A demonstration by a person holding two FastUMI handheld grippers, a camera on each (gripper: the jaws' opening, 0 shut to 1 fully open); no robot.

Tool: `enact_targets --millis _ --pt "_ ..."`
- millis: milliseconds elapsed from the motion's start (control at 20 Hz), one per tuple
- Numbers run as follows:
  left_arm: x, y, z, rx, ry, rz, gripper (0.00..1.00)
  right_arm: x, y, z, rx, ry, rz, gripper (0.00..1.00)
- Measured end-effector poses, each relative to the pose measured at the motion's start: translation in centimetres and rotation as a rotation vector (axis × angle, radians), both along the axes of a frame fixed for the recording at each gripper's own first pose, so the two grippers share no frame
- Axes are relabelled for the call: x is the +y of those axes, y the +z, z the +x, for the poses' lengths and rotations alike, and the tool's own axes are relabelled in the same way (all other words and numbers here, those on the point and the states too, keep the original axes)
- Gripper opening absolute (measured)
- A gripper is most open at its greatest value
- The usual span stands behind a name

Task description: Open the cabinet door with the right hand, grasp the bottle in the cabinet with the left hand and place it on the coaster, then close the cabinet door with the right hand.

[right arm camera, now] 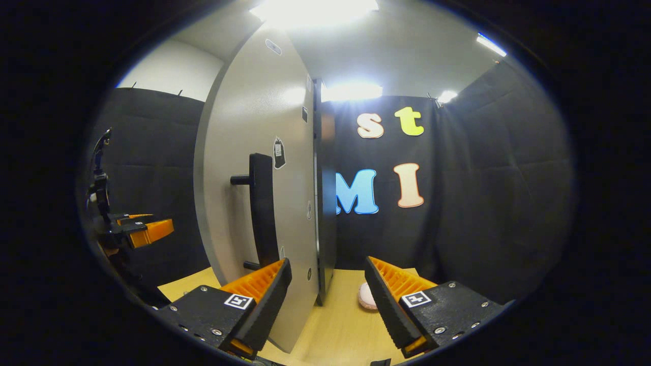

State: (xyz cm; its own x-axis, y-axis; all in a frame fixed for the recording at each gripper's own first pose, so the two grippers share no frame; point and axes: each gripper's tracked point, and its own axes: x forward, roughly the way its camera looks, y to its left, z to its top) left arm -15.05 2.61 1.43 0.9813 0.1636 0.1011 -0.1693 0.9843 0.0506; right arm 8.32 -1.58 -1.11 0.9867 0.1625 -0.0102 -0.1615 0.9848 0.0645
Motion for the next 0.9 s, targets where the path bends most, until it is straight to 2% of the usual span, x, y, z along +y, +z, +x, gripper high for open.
enact_targets --millis 100,150,400,700,750,900 --pt "1.4 0.0 0.8 0.007 0.007 -0.002 0.99 1.4 0.3 -0.1 -0.003 0.021 -0.023 0.87" --pt "2.0 0.2 1.3 0.004 0.003 -0.008 0.99 2.3 0.4 -0.2 -0.003 0.035 -0.037 0.90" --pt "5.3 0.1 3.2 0.009 -0.017 -0.020 0.99 7.8 0.5 -0.6 0.010 0.112 -0.041 0.90" --pt "8.2 -0.2 5.8 0.016 -0.059 -0.018 0.99 12.7 1.5 1.4 -0.009 0.126 -0.021 0.90" --pt "8.5 -0.4 6.1 0.016 -0.064 -0.016 0.91 12.9 1.6 1.7 -0.012 0.126 -0.023 0.90" --pt "10.2 -0.5 7.6 0.010 -0.082 -0.032 0.91 14.5 1.8 2.0 -0.019 0.116 -0.031 0.90"
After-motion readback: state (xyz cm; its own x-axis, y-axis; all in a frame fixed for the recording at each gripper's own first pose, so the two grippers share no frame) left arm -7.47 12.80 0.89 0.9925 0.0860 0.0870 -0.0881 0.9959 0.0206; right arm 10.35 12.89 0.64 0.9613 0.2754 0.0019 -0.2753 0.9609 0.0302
